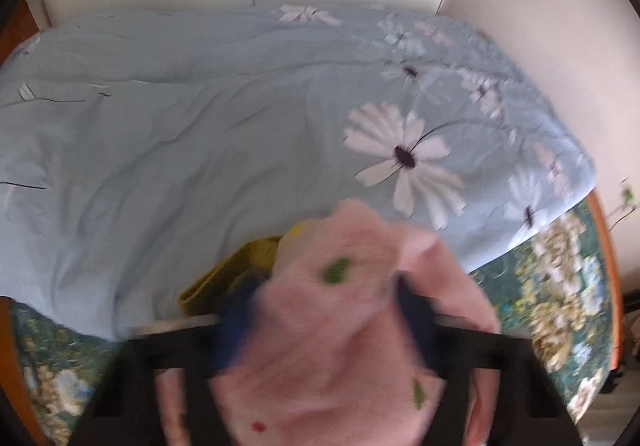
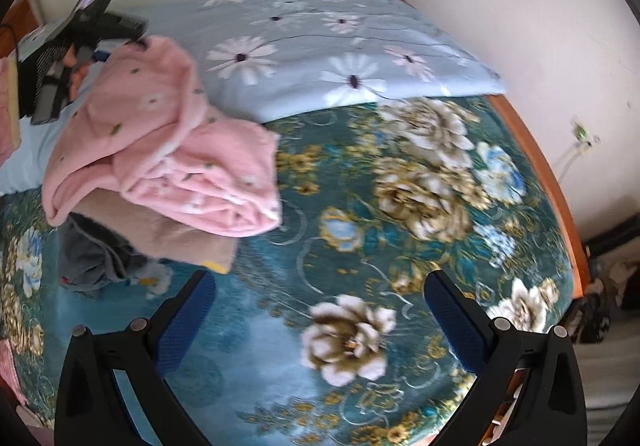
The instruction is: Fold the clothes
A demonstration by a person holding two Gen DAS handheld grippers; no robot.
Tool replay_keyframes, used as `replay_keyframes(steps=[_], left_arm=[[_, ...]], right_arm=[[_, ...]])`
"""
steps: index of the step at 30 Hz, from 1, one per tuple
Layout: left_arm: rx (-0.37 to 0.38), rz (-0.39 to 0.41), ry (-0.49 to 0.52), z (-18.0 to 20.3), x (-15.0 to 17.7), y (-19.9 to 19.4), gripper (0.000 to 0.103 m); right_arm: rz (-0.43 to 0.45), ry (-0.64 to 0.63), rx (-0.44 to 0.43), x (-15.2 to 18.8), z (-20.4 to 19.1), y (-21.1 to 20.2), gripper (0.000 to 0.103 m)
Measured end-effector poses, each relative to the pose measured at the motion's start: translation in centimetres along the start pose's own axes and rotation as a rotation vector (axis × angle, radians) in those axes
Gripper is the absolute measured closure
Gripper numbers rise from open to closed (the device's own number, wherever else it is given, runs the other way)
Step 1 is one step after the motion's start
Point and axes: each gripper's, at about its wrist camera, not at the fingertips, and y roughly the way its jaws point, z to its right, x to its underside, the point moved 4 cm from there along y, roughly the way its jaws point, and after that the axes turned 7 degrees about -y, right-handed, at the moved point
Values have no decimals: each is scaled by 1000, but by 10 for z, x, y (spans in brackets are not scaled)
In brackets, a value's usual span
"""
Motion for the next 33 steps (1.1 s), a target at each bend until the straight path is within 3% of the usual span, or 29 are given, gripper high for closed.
replay_keyframes(steps=[2, 7, 13, 17, 23, 27, 33], left_arm=[[4, 24, -7, 0, 6, -13, 87], [50, 159, 49, 11, 26, -80, 89], [136, 326, 46, 13, 91, -189, 90], [83, 377, -25, 0, 155, -239, 90], [-10, 419, -293, -41, 254, -275, 90], [-94, 410, -389, -66, 314, -286, 90], [-155, 416, -494, -97, 371, -299, 90]], right_arm=[[-4, 36, 0, 8, 13, -2, 0], [16, 70, -38, 17, 28, -10, 0], [68, 50, -155, 9, 33, -6, 0], [97, 1, -267, -7, 39, 5, 0], [127, -111, -393, -14, 52, 19, 0], [44, -115, -438, 9, 66, 47, 0], [-26, -134, -467, 21, 65, 72, 0]])
